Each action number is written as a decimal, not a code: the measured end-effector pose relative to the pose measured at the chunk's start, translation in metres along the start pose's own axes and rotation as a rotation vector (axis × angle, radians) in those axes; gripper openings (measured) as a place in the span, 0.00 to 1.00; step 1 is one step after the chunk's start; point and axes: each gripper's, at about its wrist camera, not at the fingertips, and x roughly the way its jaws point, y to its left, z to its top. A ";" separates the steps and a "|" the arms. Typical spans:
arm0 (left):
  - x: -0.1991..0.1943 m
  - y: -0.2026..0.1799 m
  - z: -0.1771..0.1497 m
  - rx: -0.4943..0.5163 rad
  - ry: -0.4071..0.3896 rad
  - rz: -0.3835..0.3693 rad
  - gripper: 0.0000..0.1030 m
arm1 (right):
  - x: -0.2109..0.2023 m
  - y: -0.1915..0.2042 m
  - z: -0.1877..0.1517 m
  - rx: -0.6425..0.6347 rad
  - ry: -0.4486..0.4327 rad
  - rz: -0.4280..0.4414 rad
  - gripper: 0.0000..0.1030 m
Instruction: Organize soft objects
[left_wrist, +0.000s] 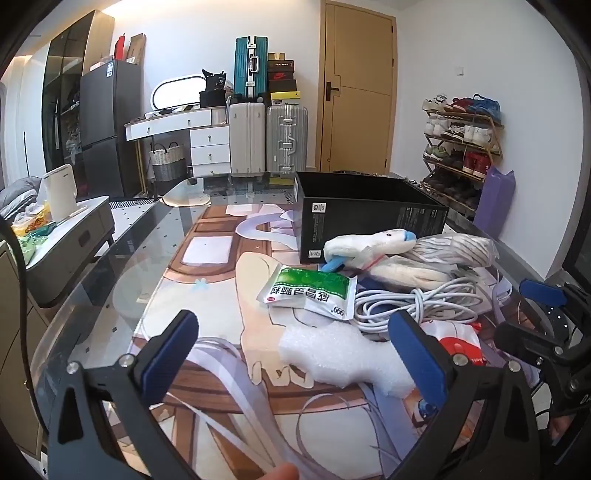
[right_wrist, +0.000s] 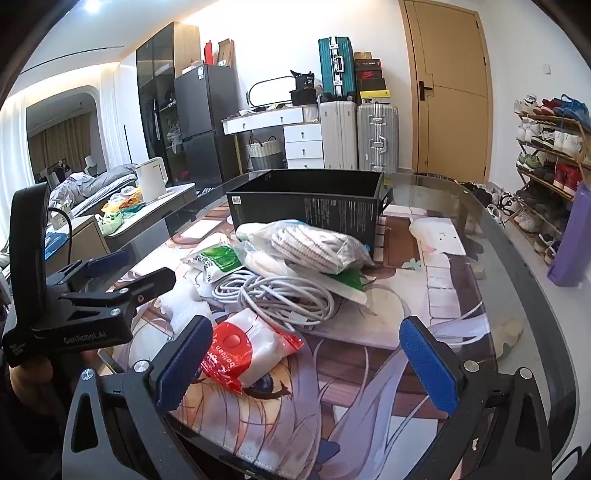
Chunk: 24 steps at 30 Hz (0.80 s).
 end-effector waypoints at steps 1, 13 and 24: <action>0.000 0.002 0.000 -0.001 0.000 -0.002 1.00 | 0.000 0.001 -0.001 0.001 0.001 0.003 1.00; -0.003 0.005 0.004 -0.013 -0.027 0.002 1.00 | 0.002 0.002 -0.001 0.006 -0.008 0.009 1.00; -0.006 0.009 0.006 -0.023 -0.053 0.012 1.00 | -0.001 0.001 0.000 0.007 -0.027 0.004 1.00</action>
